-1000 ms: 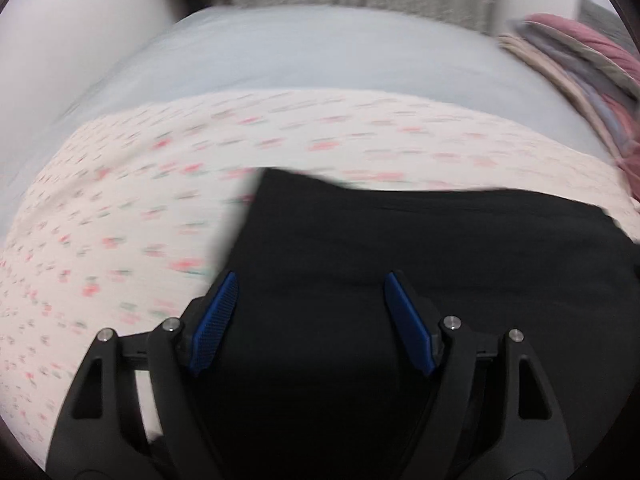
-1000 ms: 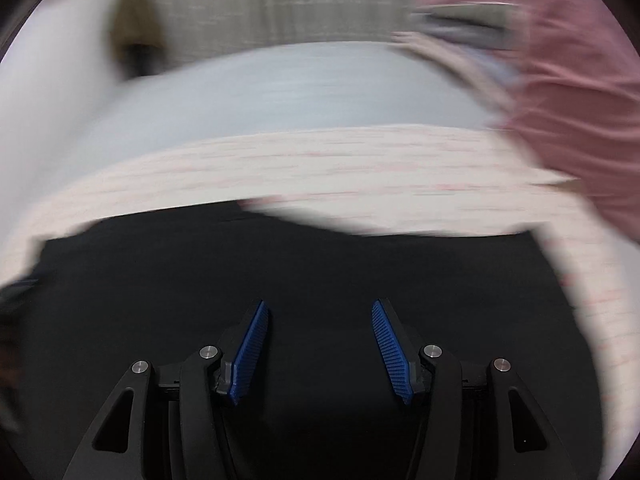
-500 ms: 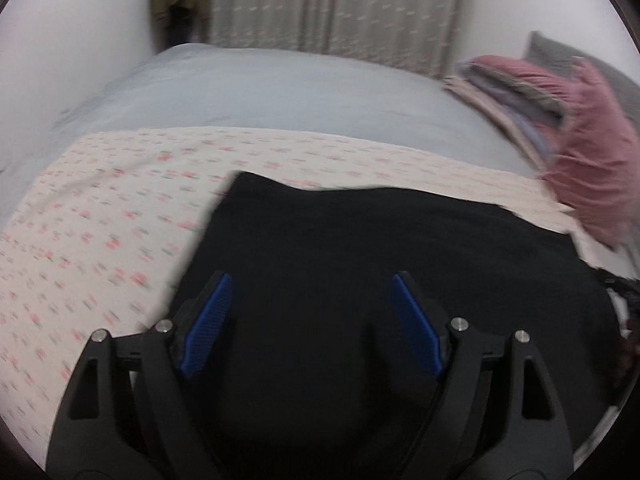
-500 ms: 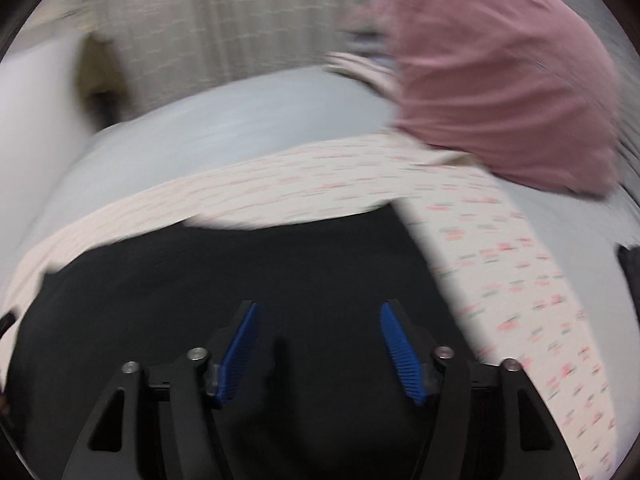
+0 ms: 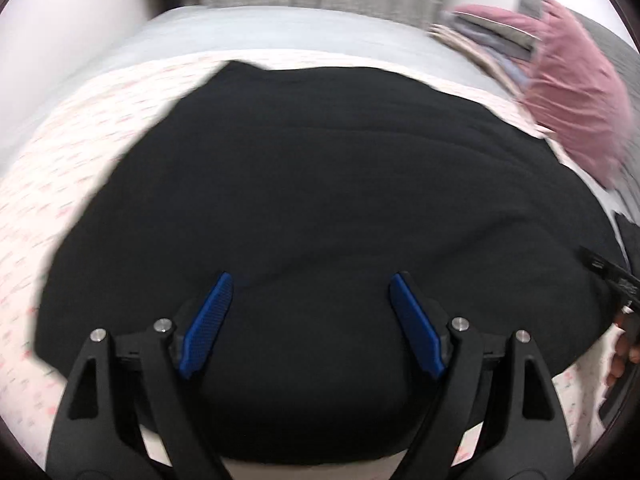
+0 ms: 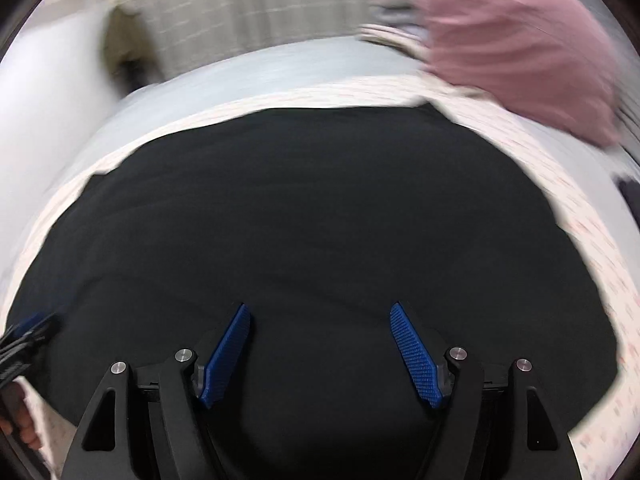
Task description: Fold large clothes
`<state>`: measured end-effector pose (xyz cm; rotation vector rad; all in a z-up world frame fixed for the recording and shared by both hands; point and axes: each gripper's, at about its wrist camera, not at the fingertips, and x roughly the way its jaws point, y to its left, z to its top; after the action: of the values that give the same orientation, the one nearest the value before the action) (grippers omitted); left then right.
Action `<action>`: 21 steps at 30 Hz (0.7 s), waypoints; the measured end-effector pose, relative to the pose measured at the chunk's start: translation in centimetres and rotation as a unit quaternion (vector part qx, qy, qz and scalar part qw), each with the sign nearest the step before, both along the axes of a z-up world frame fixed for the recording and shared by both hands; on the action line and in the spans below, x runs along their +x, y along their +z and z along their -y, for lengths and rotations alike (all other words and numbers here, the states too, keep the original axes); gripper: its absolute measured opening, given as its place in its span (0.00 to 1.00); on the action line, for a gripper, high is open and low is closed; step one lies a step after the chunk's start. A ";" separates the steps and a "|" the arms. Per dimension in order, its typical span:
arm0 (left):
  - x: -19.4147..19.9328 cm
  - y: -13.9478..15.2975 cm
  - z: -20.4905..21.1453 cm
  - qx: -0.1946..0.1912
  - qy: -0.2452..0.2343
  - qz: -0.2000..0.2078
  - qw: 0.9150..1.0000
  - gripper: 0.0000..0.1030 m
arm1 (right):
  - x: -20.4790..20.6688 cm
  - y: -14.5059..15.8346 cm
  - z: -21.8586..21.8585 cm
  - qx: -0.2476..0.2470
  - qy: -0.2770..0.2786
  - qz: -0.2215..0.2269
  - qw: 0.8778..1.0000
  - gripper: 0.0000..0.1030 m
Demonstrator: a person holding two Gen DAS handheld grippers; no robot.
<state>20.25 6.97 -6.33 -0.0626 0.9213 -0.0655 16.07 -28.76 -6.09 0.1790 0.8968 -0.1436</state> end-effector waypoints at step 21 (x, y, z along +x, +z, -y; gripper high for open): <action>-7.9 1.8 -3.3 -0.094 0.087 -0.024 0.991 0.85 | -8.1 4.0 1.2 -0.014 -0.015 0.029 0.999 0.74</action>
<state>12.33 10.24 -4.50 -0.3214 0.9519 0.0114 8.01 -29.97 -2.12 0.1692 0.8336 -0.1786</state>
